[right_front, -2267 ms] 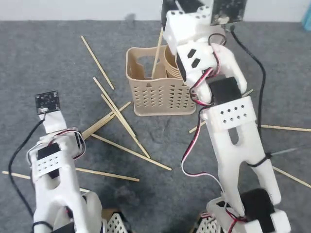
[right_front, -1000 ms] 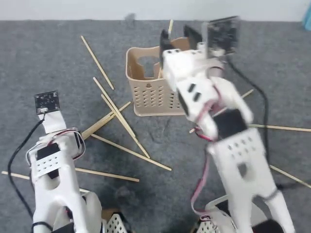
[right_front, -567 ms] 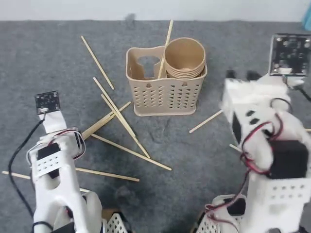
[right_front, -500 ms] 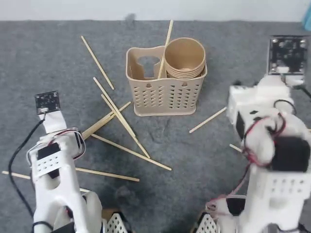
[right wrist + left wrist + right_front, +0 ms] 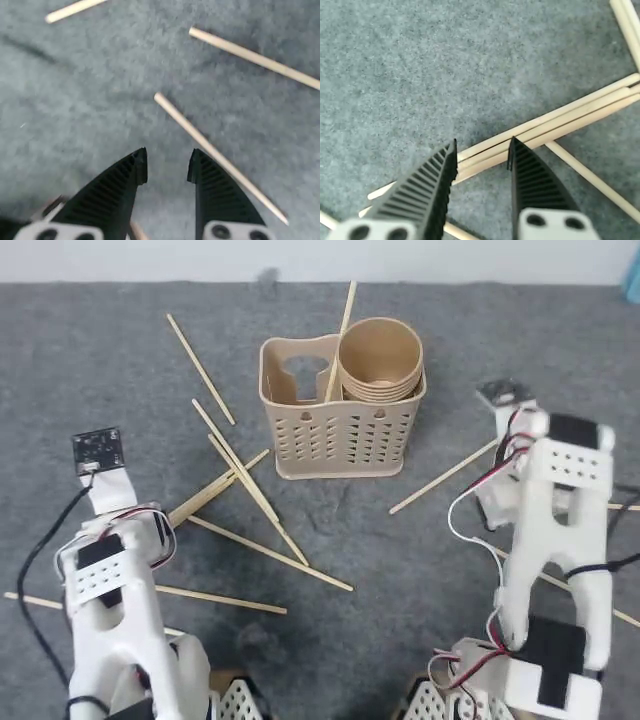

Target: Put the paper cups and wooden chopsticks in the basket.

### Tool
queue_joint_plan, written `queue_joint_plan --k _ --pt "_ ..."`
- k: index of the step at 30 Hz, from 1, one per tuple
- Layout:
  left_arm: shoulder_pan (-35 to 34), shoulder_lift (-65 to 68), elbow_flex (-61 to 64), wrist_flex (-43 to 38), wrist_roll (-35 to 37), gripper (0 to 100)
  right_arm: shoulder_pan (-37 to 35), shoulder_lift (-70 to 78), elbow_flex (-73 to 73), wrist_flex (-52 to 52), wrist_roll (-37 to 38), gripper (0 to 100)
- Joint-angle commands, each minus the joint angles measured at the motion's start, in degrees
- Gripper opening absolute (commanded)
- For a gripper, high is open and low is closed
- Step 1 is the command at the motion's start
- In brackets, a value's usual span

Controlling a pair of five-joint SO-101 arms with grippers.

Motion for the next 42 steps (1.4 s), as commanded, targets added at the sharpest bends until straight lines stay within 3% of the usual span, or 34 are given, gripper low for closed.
queue_joint_plan --k 1,5,22,26,42 --pt "-0.2 -1.9 -0.5 -1.7 0.1 16 0.0 -1.8 8.8 -12.4 0.7 14.0" --pt "-0.2 -1.9 -0.5 -1.7 0.1 16 0.1 -1.2 13.5 -21.4 -2.5 14.0" --pt "-0.2 -1.9 -0.5 -1.7 0.1 16 -2.4 12.2 13.9 -29.2 1.7 13.7" --pt "-0.3 -1.9 -0.5 -1.7 0.1 16 -1.6 12.1 13.7 -29.7 1.8 5.5" --pt "-0.2 -1.9 -0.5 -1.7 0.1 16 1.4 11.9 -1.2 -8.7 1.8 11.2"
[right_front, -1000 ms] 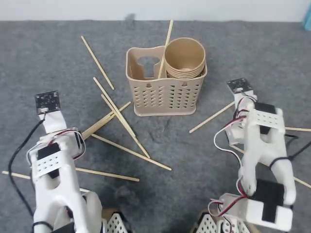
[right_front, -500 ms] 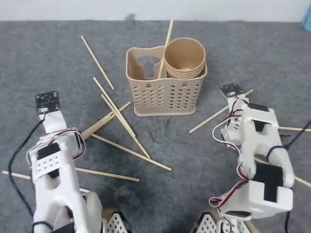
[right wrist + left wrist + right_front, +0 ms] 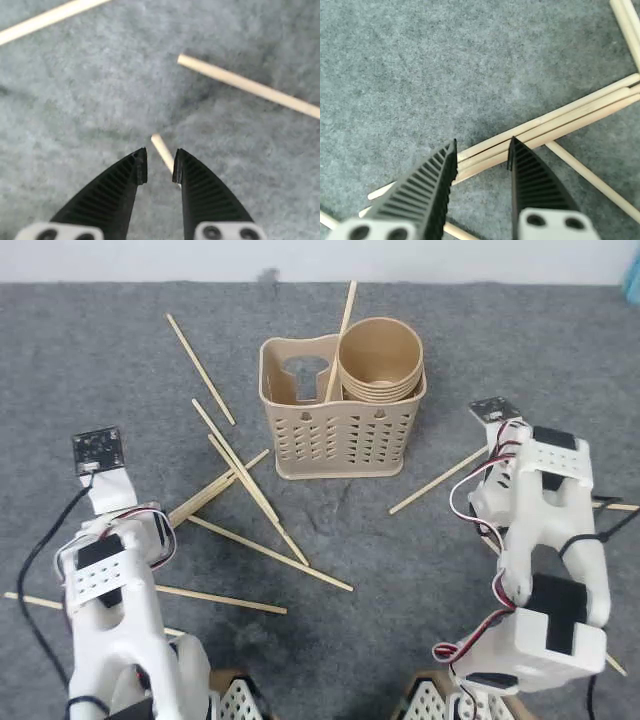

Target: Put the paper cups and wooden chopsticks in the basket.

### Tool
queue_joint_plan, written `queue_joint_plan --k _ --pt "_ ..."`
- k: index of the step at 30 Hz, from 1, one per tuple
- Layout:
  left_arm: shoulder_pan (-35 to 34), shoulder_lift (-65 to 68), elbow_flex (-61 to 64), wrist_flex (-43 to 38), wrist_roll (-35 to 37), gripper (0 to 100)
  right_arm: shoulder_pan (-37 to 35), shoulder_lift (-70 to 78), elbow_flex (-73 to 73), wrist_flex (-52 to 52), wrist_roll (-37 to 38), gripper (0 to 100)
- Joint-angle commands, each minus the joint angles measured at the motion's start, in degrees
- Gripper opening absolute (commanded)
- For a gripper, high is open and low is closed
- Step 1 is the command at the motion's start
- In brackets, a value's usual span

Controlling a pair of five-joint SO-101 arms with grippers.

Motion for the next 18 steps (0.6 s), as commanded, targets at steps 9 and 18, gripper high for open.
queue_joint_plan --k 9,18 --pt "-0.2 -1.9 -0.5 -1.7 0.1 16 2.8 -8.0 10.3 -6.7 4.8 11.2" --pt "-0.2 -1.9 -0.6 -1.7 0.1 16 3.2 -12.8 18.3 -17.3 4.8 11.2"
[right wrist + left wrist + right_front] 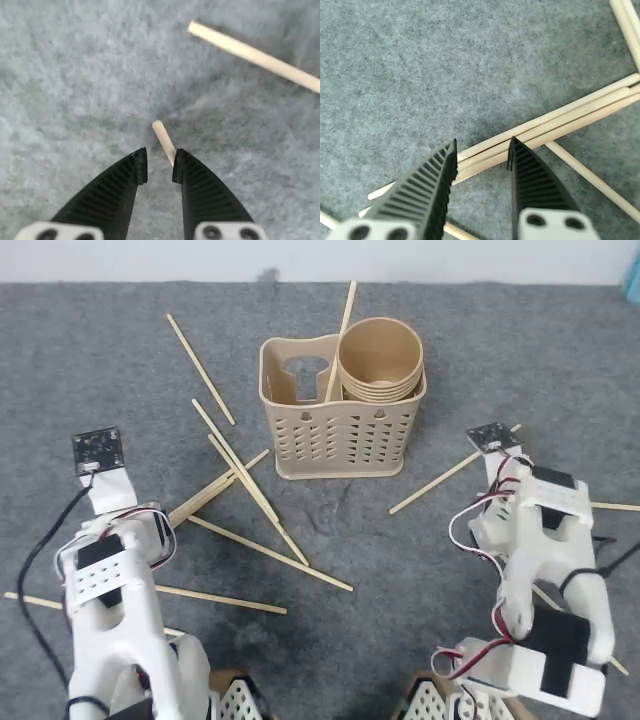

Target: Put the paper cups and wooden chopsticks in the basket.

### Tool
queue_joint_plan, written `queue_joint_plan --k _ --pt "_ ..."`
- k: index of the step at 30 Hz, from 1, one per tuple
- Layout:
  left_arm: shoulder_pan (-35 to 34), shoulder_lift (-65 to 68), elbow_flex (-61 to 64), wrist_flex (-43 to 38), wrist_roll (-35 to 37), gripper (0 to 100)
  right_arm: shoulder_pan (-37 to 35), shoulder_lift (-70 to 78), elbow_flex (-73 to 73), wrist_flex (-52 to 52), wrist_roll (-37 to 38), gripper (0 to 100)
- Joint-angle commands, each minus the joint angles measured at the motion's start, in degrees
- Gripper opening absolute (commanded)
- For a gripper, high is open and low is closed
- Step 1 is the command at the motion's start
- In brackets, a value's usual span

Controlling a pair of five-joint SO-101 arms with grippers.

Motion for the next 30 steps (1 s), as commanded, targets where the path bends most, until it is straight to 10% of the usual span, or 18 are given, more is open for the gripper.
queue_joint_plan --k 1,18,30 --pt "-0.2 -1.9 -0.6 -1.7 0.1 16 0.7 -2.6 -0.4 -3.6 0.8 11.2" --pt "-0.4 -1.9 -0.5 -1.7 0.1 16 4.0 5.5 -3.9 -5.2 4.7 0.8" --pt "-0.3 -1.9 -0.5 -1.7 0.1 16 12.3 -16.4 -10.0 8.6 4.2 0.9"
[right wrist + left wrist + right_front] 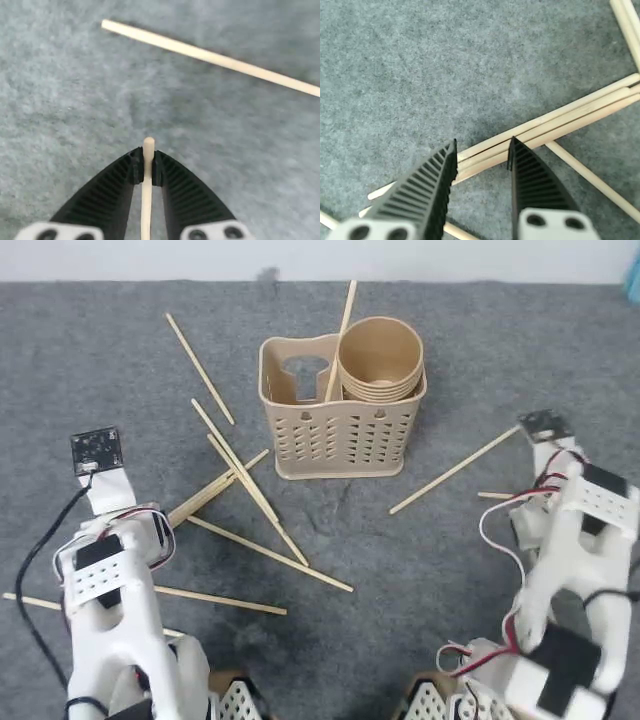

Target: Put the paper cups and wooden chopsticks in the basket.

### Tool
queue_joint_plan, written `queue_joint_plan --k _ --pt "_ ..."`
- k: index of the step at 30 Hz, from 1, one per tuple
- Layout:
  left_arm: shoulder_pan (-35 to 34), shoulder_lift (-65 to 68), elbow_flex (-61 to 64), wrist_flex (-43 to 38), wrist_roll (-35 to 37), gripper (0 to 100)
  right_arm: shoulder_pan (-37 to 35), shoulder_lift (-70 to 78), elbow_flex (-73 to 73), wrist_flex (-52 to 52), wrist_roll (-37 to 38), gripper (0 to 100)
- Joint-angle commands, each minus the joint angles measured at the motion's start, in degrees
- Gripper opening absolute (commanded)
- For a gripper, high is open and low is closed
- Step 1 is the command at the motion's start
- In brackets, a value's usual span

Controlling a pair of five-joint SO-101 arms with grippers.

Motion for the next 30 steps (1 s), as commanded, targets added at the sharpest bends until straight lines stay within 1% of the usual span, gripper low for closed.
queue_joint_plan --k 1,3,7,11,15,19,22,25,27,30 --pt "-0.3 -1.9 -0.5 -1.7 0.1 16 2.0 -11.7 -3.6 3.1 0.3 0.9" --pt "-0.3 -1.9 -0.5 -1.7 0.1 16 2.2 -17.0 -3.6 3.8 -1.8 0.9" --pt "-0.3 -1.9 -0.5 -1.6 0.1 16 2.0 -27.8 -3.8 3.8 -8.8 0.9" --pt "-0.4 -1.9 -0.5 -1.6 0.1 16 1.4 -36.8 -4.6 3.3 -19.3 0.8" --pt "-0.4 -1.9 -0.5 -1.6 0.1 16 -1.2 -41.4 -7.4 3.3 -29.5 0.8" --pt "-0.4 -1.9 -0.5 -1.6 0.1 16 -5.3 -42.1 -11.9 3.3 -38.3 0.8" --pt "-0.4 -1.9 -0.5 -1.6 0.1 16 -8.6 -42.1 -15.3 3.2 -43.3 0.8" --pt "-0.4 -1.9 -0.5 -1.6 0.1 16 -13.4 -42.1 -19.5 3.1 -48.2 0.8" --pt "-0.4 -1.9 -0.5 -1.6 0.1 16 -17.5 -42.1 -22.2 1.2 -50.7 0.8" --pt "-0.4 -1.9 -0.5 -1.6 0.1 16 -22.9 -42.2 -25.5 -4.4 -52.8 0.8"
